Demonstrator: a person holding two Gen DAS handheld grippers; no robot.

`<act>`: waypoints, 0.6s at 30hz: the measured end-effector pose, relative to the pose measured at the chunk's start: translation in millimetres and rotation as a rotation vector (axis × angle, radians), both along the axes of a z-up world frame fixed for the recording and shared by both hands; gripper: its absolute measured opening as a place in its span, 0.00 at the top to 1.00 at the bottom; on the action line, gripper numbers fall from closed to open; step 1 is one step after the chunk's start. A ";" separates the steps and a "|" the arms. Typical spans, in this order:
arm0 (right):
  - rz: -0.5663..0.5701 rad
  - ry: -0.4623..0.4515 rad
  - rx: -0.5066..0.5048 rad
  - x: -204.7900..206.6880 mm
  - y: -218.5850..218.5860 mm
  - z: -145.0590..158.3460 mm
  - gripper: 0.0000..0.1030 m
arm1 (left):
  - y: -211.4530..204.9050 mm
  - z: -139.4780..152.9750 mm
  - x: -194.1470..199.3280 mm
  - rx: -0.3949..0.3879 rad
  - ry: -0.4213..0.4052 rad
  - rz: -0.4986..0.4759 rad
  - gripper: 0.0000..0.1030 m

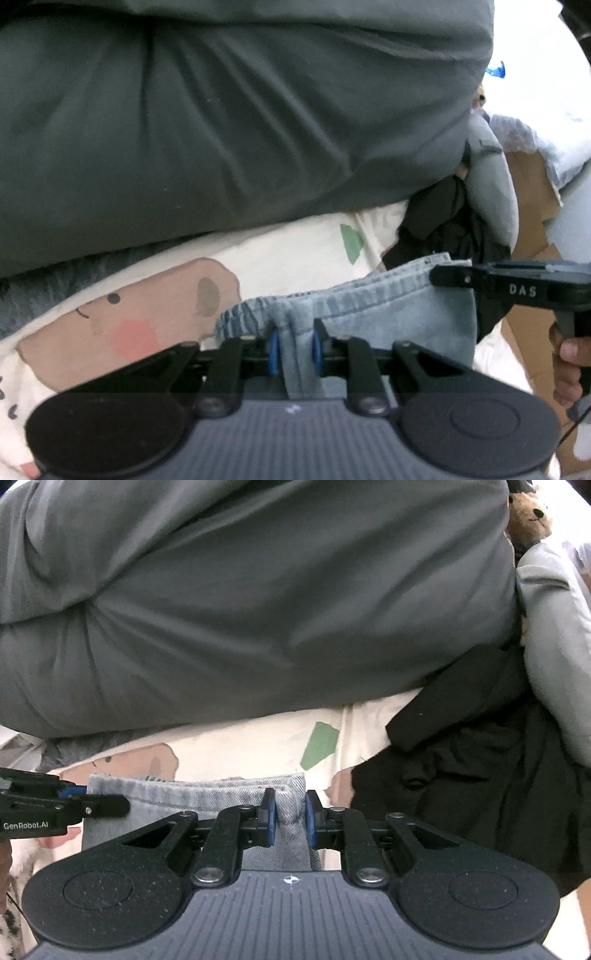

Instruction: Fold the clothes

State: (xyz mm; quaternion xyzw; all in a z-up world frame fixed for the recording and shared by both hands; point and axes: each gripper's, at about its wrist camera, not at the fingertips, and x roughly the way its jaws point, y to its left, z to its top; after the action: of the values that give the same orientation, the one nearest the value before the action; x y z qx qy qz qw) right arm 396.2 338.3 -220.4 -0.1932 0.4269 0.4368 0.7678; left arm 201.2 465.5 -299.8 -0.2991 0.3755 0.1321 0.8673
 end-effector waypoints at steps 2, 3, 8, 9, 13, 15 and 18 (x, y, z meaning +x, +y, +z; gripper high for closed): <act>-0.031 0.001 -0.011 3.3 1.9 3.1 0.85 | -1.9 1.6 7.4 0.036 0.012 -0.026 0.81; -0.039 0.001 -0.021 3.9 4.0 2.8 0.85 | -1.6 -0.5 10.9 0.043 0.030 -0.032 0.81; -0.088 0.009 -0.026 11.1 7.5 -3.8 0.72 | -1.5 -11.9 13.9 0.073 0.075 -0.027 0.76; -0.117 0.013 -0.006 12.9 2.0 -1.5 0.68 | -1.9 -8.6 10.9 0.071 0.066 -0.023 0.74; -0.191 0.015 0.094 14.6 -29.6 3.4 0.54 | -10.7 6.9 -5.8 0.191 0.058 0.000 0.55; -0.197 0.040 0.102 15.4 -40.7 -2.2 0.54 | -9.3 8.0 -10.1 0.159 0.044 -0.008 0.55; -0.196 0.060 0.072 15.8 -48.8 -14.8 0.54 | -11.9 11.4 -11.7 0.157 0.025 -0.020 0.55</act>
State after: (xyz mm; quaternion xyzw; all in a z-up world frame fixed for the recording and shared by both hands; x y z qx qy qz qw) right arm 411.9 289.5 -235.2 -0.1097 0.4505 0.3803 0.8002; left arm 189.5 453.6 -288.4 -0.2245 0.3775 0.1561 0.8847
